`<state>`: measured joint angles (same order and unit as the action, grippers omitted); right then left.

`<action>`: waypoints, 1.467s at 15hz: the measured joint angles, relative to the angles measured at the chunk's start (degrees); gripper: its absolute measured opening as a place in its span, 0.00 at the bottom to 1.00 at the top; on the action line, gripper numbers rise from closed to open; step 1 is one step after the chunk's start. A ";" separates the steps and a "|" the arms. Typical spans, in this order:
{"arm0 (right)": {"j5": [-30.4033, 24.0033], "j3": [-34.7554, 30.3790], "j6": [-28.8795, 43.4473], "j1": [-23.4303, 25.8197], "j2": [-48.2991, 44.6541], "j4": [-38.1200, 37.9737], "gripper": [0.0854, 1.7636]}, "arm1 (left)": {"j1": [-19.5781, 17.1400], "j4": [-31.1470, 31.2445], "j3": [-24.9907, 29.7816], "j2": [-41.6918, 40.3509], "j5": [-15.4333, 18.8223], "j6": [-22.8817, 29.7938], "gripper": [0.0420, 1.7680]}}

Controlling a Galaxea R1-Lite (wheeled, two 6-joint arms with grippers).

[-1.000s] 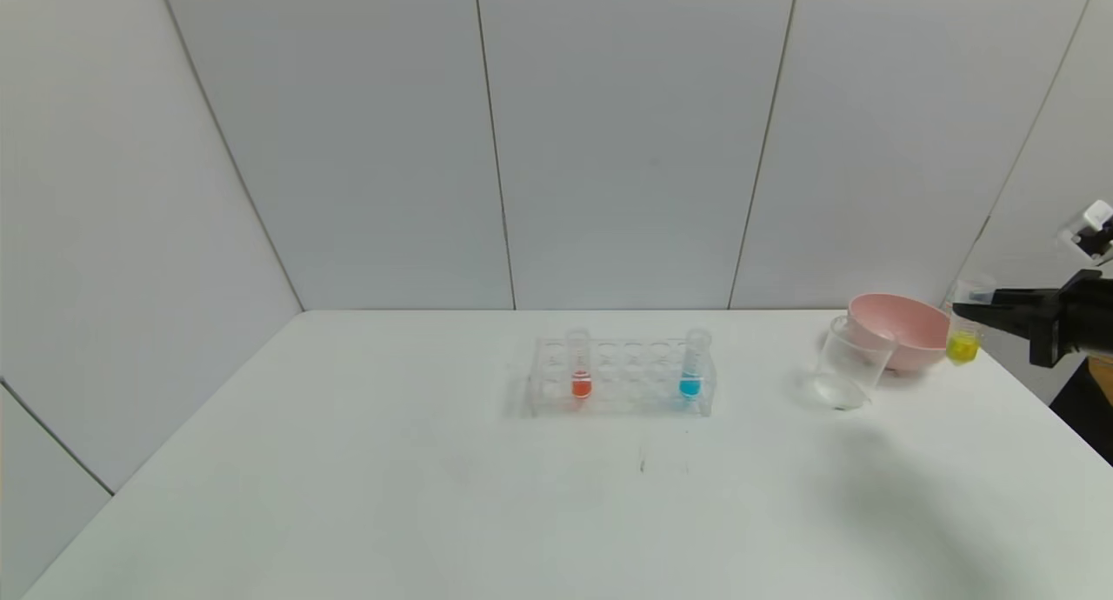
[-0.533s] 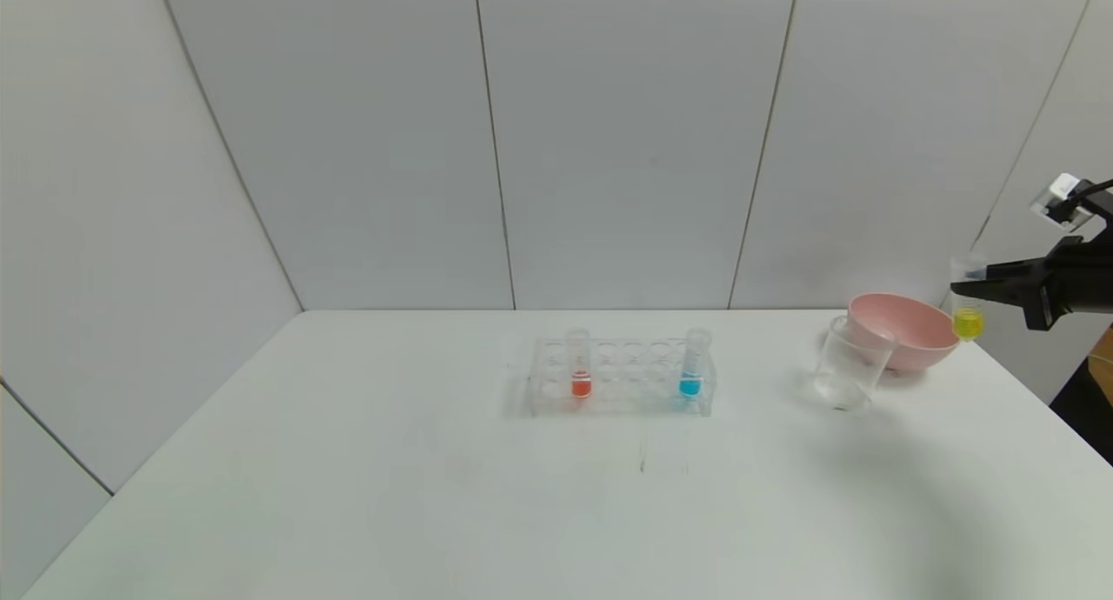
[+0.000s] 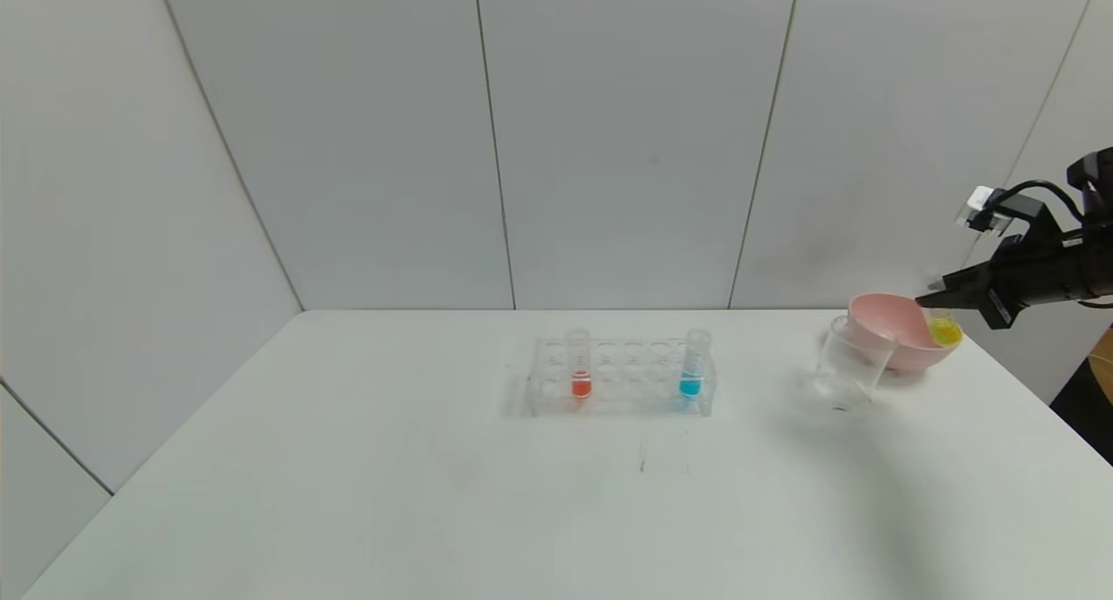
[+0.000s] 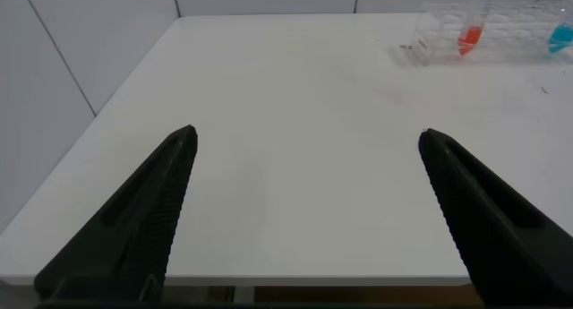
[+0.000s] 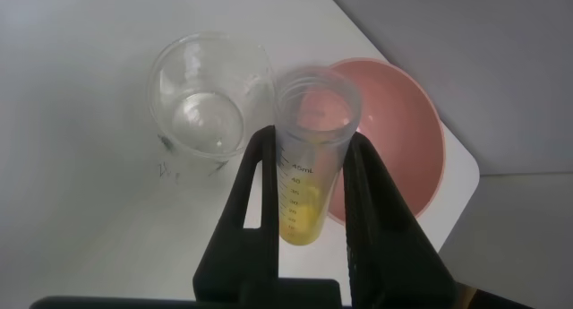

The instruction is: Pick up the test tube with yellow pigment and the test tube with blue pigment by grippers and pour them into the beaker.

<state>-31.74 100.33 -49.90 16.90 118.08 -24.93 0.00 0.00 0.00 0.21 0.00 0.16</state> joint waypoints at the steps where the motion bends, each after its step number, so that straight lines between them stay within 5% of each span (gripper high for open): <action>1: 1.50 1.93 -1.12 -0.72 0.63 -3.12 0.24 | 0.00 0.00 0.00 0.00 0.00 0.00 1.00; 8: 11.36 13.12 -9.65 -4.00 3.89 -16.55 0.24 | 0.02 0.00 0.00 0.00 0.00 0.00 1.00; 22: 24.58 14.23 -14.77 -9.52 3.41 -23.45 0.24 | 0.02 0.00 0.00 0.00 0.00 0.00 1.00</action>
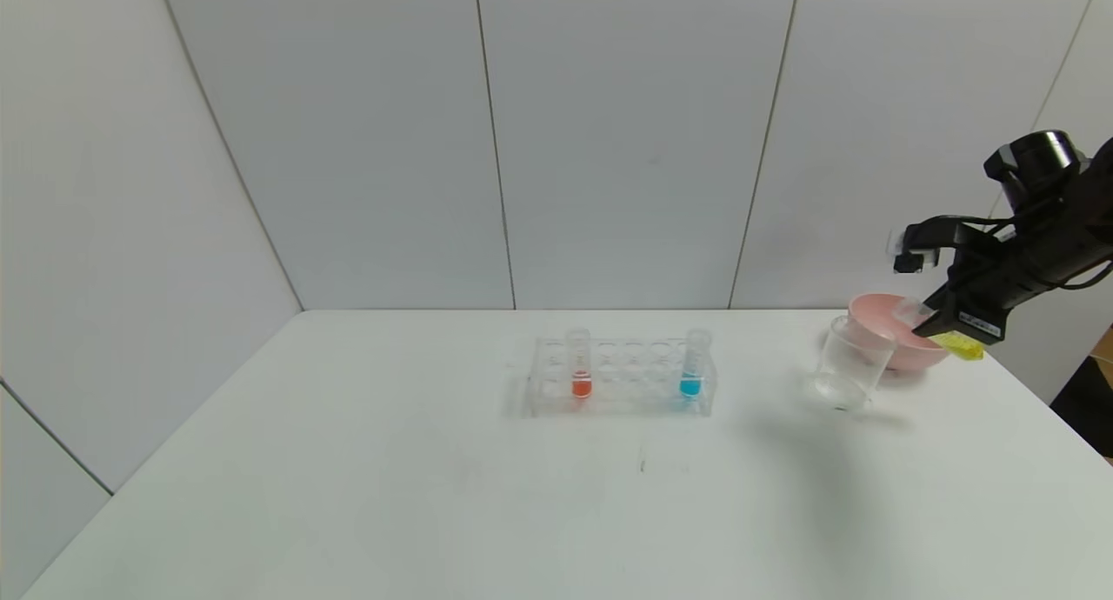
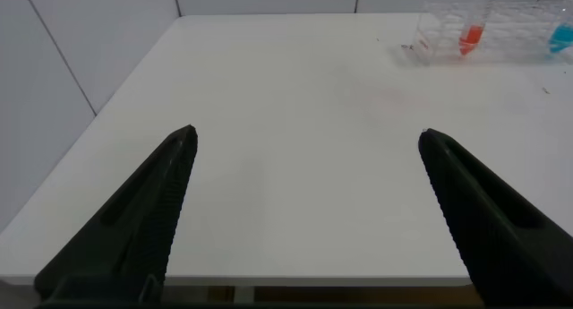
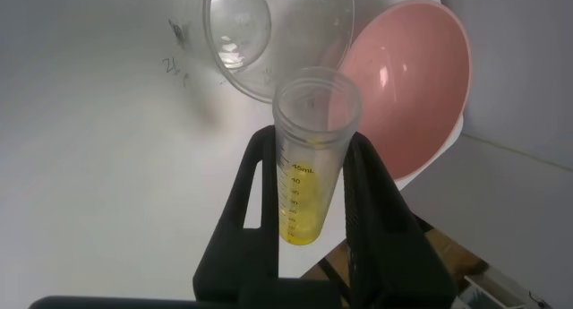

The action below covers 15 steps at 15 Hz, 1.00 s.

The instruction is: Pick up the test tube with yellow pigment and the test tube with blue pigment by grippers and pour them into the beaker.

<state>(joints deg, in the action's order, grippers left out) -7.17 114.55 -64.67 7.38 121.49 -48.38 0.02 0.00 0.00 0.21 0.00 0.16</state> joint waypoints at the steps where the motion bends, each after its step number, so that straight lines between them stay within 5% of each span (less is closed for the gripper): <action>1: 0.68 0.02 -0.11 -0.22 -0.05 0.05 0.24 | 0.00 0.00 0.00 0.00 0.00 0.00 1.00; 15: 16.85 0.05 -3.56 -4.66 0.80 1.65 0.24 | 0.00 0.00 0.00 0.00 0.00 0.00 1.00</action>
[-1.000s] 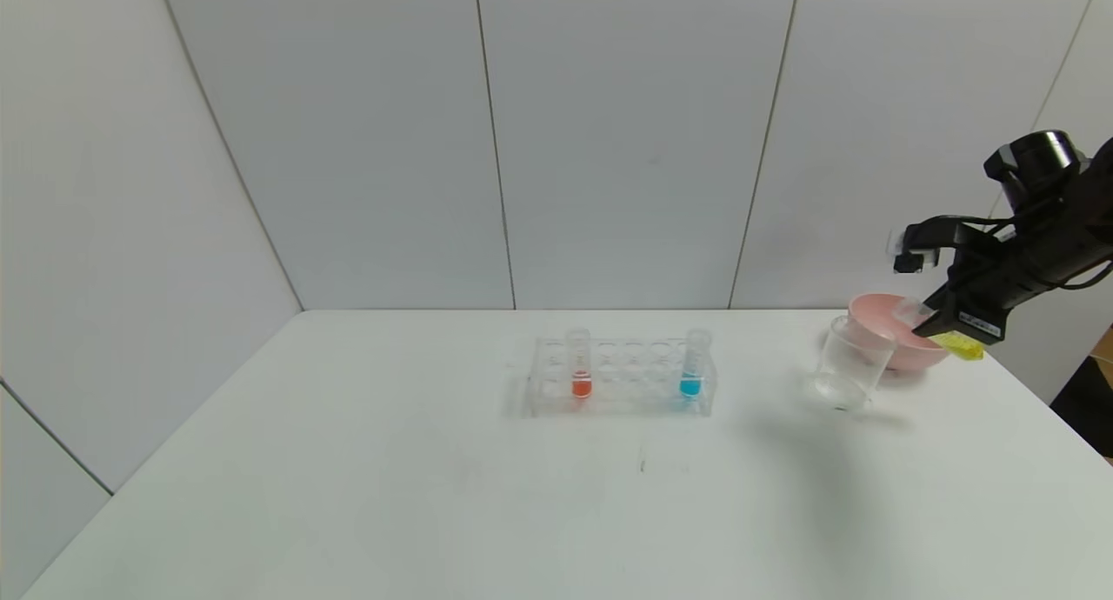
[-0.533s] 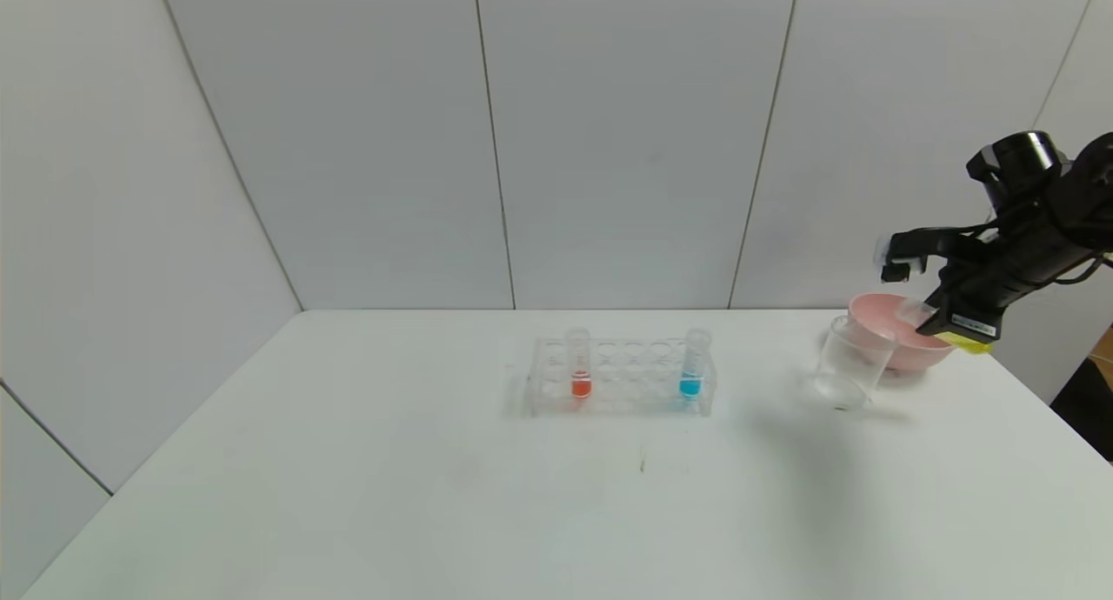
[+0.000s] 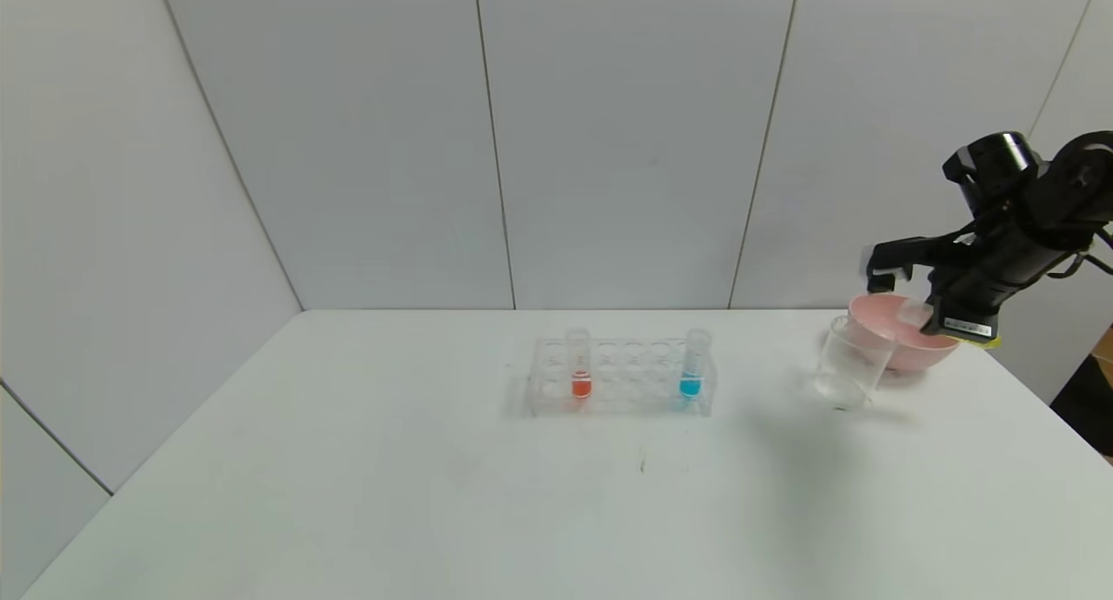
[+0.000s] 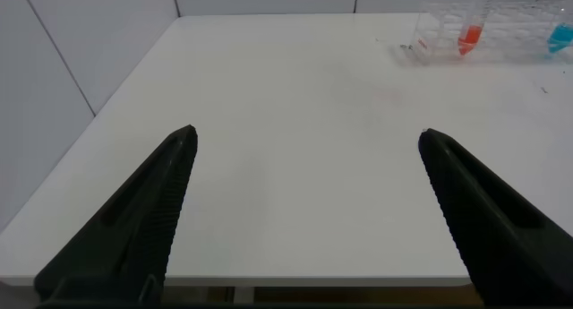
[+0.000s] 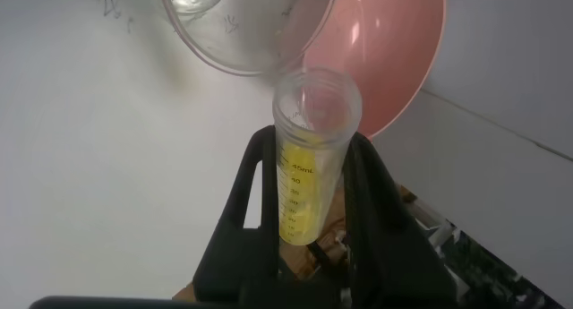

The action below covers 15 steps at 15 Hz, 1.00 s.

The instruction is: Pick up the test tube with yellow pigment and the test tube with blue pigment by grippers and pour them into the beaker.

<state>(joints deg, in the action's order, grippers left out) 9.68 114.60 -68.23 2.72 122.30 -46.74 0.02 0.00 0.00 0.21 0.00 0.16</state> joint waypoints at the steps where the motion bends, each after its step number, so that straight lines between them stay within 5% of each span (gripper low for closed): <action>1: 1.84 0.00 -0.60 -0.20 0.02 0.11 0.24 | 0.00 0.02 0.00 0.00 0.00 0.00 1.00; 15: 13.56 0.00 -5.56 -4.08 1.10 1.17 0.24 | 0.02 0.00 0.00 0.00 0.00 0.00 1.00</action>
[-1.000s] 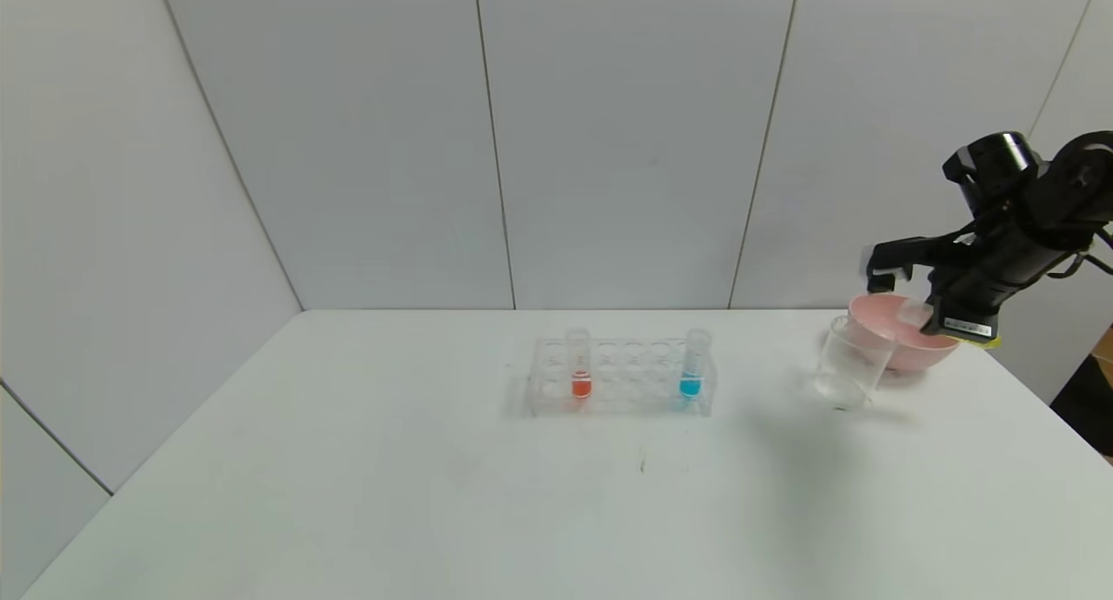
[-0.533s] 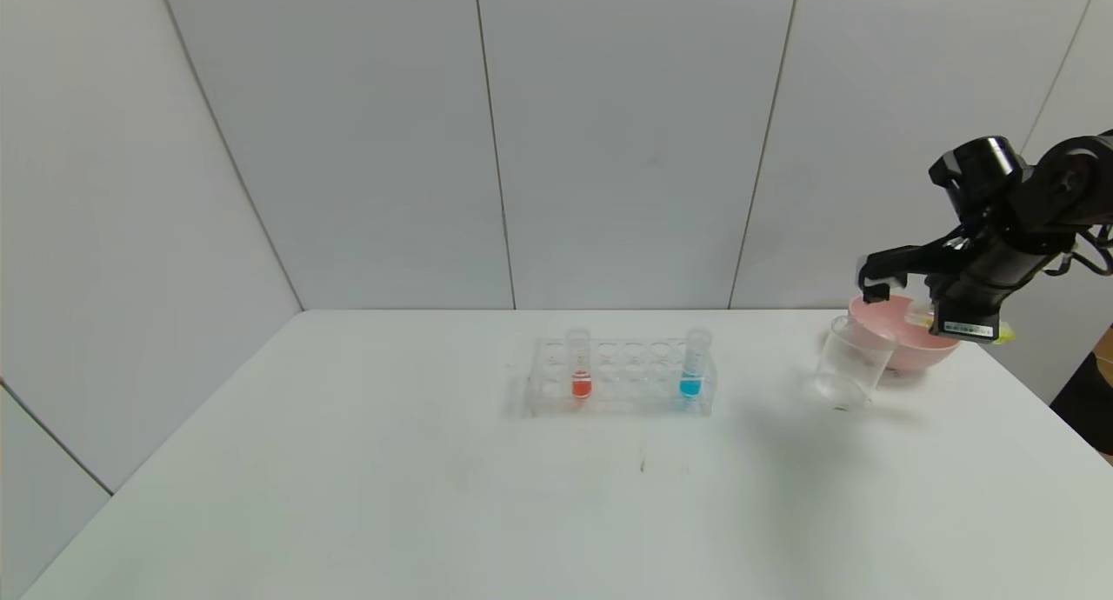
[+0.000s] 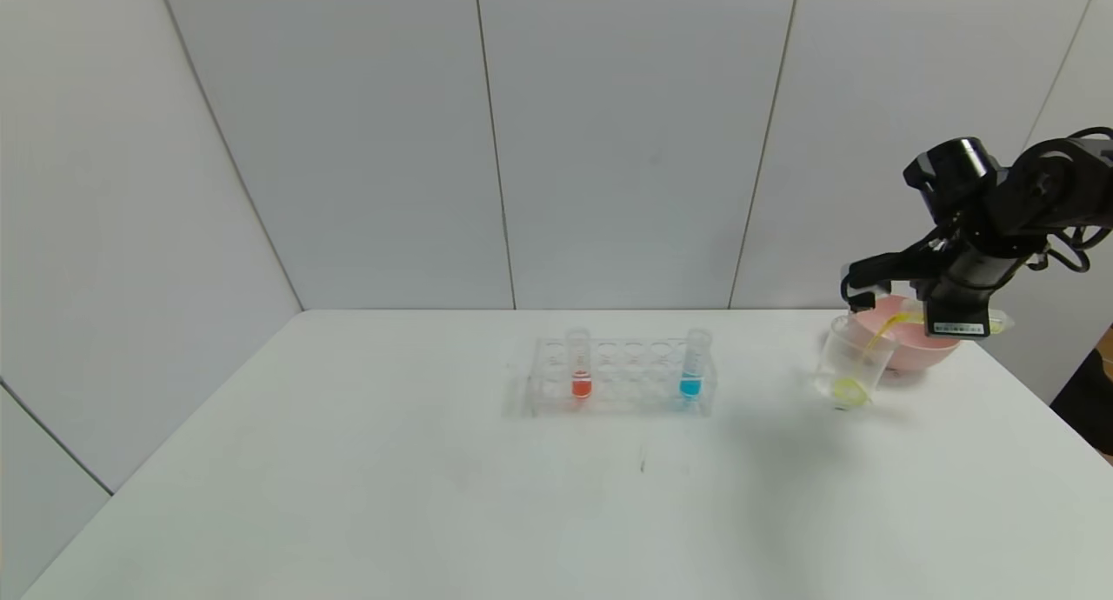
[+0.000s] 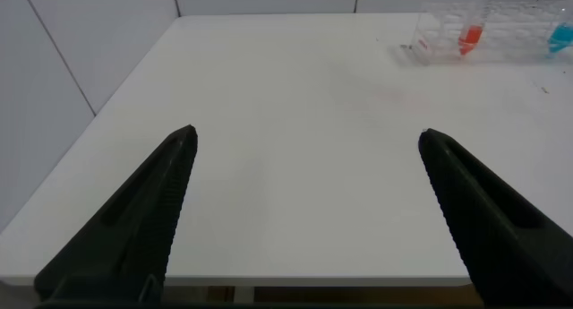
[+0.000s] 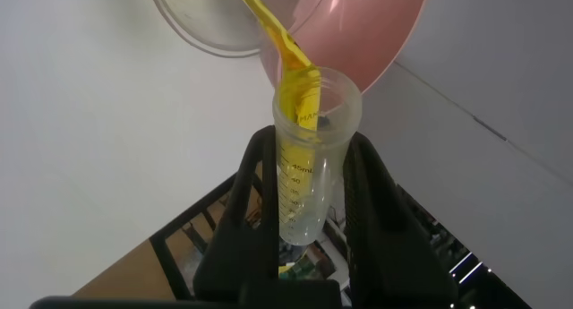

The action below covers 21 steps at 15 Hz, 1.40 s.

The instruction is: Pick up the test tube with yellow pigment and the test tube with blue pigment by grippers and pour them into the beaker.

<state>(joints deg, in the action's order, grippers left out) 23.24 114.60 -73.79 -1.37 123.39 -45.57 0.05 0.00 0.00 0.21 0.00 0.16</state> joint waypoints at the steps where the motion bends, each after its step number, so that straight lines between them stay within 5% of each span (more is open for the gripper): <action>1: 0.85 0.00 -0.44 -0.30 0.00 0.00 0.24 | 0.00 0.00 0.00 0.00 0.00 0.00 1.00; 12: 11.01 0.00 -4.71 -4.44 -0.07 0.05 0.24 | -0.02 0.00 0.00 0.00 0.00 0.00 1.00; 19: 10.79 0.00 -4.88 -6.13 -0.22 0.30 0.24 | -0.05 0.00 0.00 0.00 0.00 0.00 1.00; 21: 6.64 0.00 -4.49 -5.17 -0.68 1.06 0.24 | -0.05 0.00 0.00 0.00 0.00 0.00 1.00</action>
<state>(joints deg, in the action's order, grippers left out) 29.88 114.60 -78.28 -6.53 122.71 -44.51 0.00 0.00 0.00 0.21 0.00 0.16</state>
